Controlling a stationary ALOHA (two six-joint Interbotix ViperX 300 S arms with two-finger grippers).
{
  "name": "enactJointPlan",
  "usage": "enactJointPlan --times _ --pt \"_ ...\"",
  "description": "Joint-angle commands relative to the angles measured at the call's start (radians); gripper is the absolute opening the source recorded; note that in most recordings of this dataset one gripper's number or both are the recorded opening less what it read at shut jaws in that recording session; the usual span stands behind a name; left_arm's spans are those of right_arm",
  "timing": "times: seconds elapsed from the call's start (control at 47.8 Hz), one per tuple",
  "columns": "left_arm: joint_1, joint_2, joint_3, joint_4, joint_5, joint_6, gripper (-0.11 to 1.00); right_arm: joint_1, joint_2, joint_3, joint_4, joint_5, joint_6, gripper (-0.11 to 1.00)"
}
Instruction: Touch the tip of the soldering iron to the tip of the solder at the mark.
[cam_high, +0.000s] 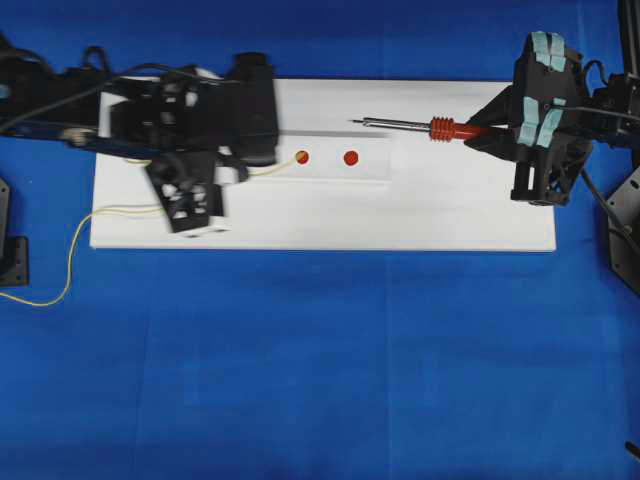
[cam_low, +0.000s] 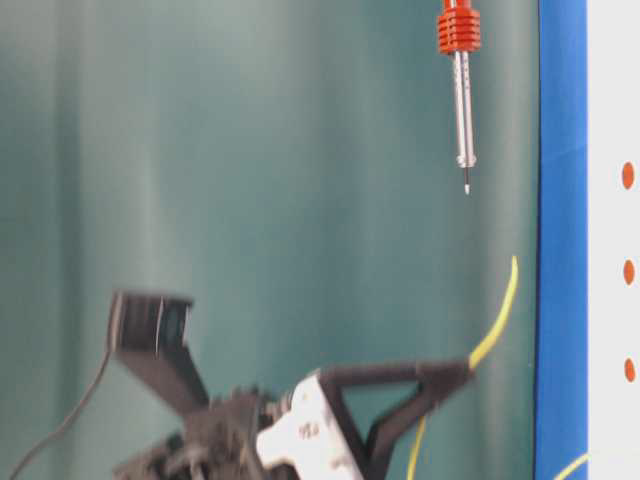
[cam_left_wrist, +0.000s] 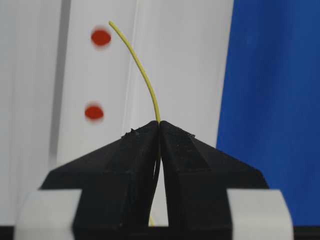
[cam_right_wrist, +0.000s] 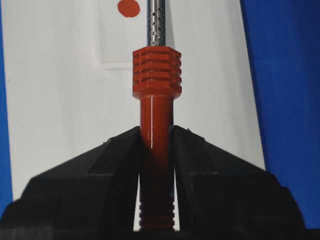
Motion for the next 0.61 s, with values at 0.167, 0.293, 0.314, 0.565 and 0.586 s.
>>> enactJointPlan --times 0.167,0.293,0.314,0.565,0.586 --pt "0.008 0.169 -0.161 0.003 -0.014 0.006 0.02 -0.005 -0.008 -0.005 -0.002 -0.005 0.002 0.06" --pt "0.025 0.232 -0.186 0.003 -0.015 0.003 0.02 -0.005 -0.008 0.000 -0.003 -0.005 0.002 0.06" --pt "0.025 0.236 -0.187 0.003 -0.017 0.005 0.02 -0.005 -0.008 0.002 -0.003 -0.005 0.002 0.06" --pt "0.031 0.262 -0.183 0.005 -0.051 0.005 0.02 -0.005 -0.008 0.011 -0.002 -0.009 0.002 0.06" --pt "0.032 0.264 -0.183 0.005 -0.052 0.003 0.02 -0.005 -0.008 0.011 -0.003 -0.009 0.002 0.06"
